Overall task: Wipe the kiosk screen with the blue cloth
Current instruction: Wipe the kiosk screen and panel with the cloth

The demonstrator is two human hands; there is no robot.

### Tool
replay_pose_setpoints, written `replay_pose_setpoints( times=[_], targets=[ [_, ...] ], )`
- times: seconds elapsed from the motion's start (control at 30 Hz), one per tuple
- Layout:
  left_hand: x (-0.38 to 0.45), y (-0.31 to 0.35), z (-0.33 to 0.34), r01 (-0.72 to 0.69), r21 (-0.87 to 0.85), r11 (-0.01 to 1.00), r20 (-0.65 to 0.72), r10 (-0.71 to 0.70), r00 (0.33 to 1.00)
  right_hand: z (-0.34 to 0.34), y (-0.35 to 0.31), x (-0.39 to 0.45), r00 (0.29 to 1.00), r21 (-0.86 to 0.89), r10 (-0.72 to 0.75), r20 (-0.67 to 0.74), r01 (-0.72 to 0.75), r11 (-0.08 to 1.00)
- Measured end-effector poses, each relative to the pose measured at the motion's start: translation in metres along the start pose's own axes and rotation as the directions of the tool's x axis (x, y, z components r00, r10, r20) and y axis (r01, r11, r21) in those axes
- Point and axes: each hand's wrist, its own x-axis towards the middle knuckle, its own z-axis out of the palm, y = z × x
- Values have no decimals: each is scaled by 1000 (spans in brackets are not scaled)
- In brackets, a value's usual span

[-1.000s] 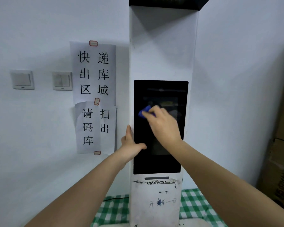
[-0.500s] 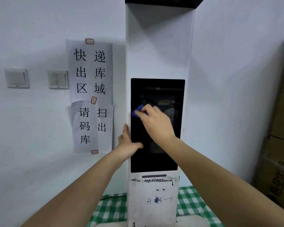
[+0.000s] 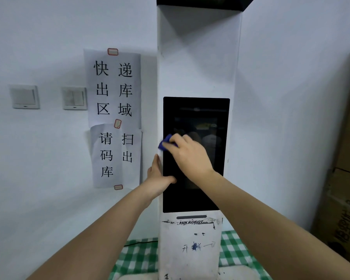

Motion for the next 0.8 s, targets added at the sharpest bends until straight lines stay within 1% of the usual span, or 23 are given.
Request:
replay_pose_setpoints(
  times=[0.07, 0.1, 0.13, 0.2, 0.3, 0.4, 0.43, 0.47, 0.5, 0.57, 0.6, 0.63, 0.67, 0.73, 0.8],
  targets=[
    [0, 0, -1, 7, -3, 1000, 7, -7, 1000, -2, 1, 10, 981, 16, 183, -69, -182, 983],
    [0, 0, -1, 11, -2, 1000, 11, -11, 1000, -1, 0, 12, 969, 16, 234, -78, -233, 972],
    [1, -1, -2, 13, -1, 1000, 14, -13, 1000, 2, -2, 10, 968, 5, 242, -71, -242, 970],
    [1, -1, -3, 19, 0, 1000, 18, -19, 1000, 8, -7, 1, 982, -2, 186, -36, -186, 983],
    [0, 0, -2, 2, 6, 1000, 12, -2, 1000, 12, -10, -17, 998, 17, 55, 40, -56, 998],
    [-2, -1, -1, -4, 17, 1000, 19, 4, 1000, 10, -3, -25, 979, 26, -127, 162, 124, 992],
    [-2, -1, -1, -1, 20, 1000, 27, 0, 1000, 8, 1, -24, 969, 20, -169, 181, 168, 986],
    [-2, -2, -1, 3, 21, 1000, 33, -4, 999, 5, 4, -21, 968, 10, -180, 173, 181, 983],
    [-2, -2, -2, 8, 23, 1000, 36, -9, 999, 3, 7, -16, 980, 8, -144, 138, 144, 990],
    [-2, -1, -3, 12, 33, 999, 30, -13, 999, -1, 7, -7, 998, 47, 59, 36, -60, 997],
    [-2, 0, -3, 14, 36, 999, 27, -15, 1000, -2, 5, -4, 987, 72, 159, 7, -159, 985],
    [-3, 0, -2, 15, 37, 999, 26, -16, 1000, -1, 3, -3, 977, 80, 214, -7, -213, 974],
    [-3, 1, -2, 12, 36, 999, 25, -13, 1000, 2, 0, -5, 977, 68, 212, -8, -211, 975],
    [-3, 1, -1, 3, 37, 999, 16, -3, 1000, 9, -6, -14, 994, 22, 104, 28, -104, 994],
    [-3, 1, 1, 1, 46, 999, 9, -1, 1000, 12, -7, -24, 995, 24, -5, 96, 3, 1000]
  ],
)
